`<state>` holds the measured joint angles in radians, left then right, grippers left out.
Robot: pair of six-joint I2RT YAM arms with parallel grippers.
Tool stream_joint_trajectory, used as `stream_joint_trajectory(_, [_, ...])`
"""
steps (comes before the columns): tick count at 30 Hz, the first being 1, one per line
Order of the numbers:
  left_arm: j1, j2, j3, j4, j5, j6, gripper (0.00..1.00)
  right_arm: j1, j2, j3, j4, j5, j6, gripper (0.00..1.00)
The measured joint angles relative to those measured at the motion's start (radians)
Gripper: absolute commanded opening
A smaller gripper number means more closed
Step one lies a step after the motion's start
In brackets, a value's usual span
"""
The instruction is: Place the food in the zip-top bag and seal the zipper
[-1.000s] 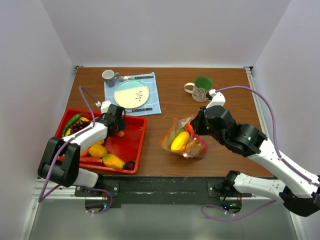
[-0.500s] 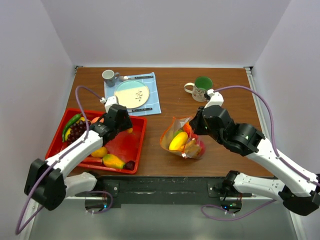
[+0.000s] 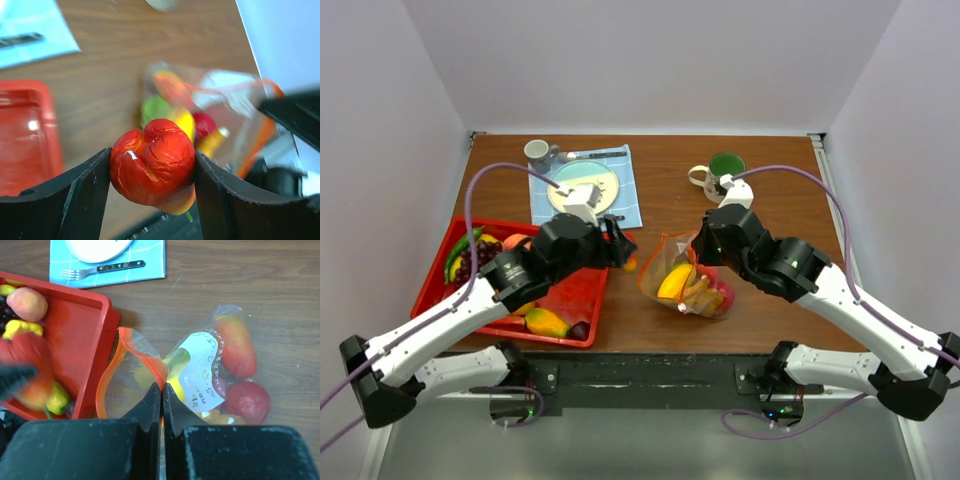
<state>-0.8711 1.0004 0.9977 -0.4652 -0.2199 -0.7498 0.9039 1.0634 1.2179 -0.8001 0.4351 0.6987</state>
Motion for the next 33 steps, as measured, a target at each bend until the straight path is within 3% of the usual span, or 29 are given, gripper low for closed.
stream_joint_trajectory(7, [-0.168, 0.125, 0.040, 0.020, 0.009, -0.018, 0.26, 0.000, 0.030, 0.007, 0.003, 0.000, 0.004, 0.00])
stream_joint_trajectory(17, [-0.189, 0.348, 0.190, 0.039, 0.060, 0.006, 0.32, 0.000, 0.027, 0.008, 0.002, -0.011, 0.016, 0.00])
stream_joint_trajectory(18, [-0.186, 0.364, 0.205, 0.042, 0.069, 0.010, 0.34, 0.000, 0.022, 0.008, 0.001, -0.011, 0.018, 0.00])
stream_joint_trajectory(22, [-0.148, 0.392, 0.216, 0.069, 0.144, 0.010, 0.69, 0.000, -0.014, 0.008, -0.005, -0.011, 0.023, 0.00])
stream_joint_trajectory(25, [-0.123, 0.397, 0.216, 0.094, 0.191, 0.010, 0.84, 0.000, -0.043, 0.008, -0.006, -0.010, 0.025, 0.00])
stream_joint_trajectory(29, [-0.119, 0.405, 0.216, 0.122, 0.241, 0.012, 0.93, 0.000, -0.053, 0.008, -0.007, -0.009, 0.027, 0.00])
stream_joint_trajectory(33, [-0.119, 0.406, 0.216, 0.128, 0.272, 0.013, 0.90, 0.000, -0.053, 0.008, -0.011, -0.006, 0.027, 0.00])
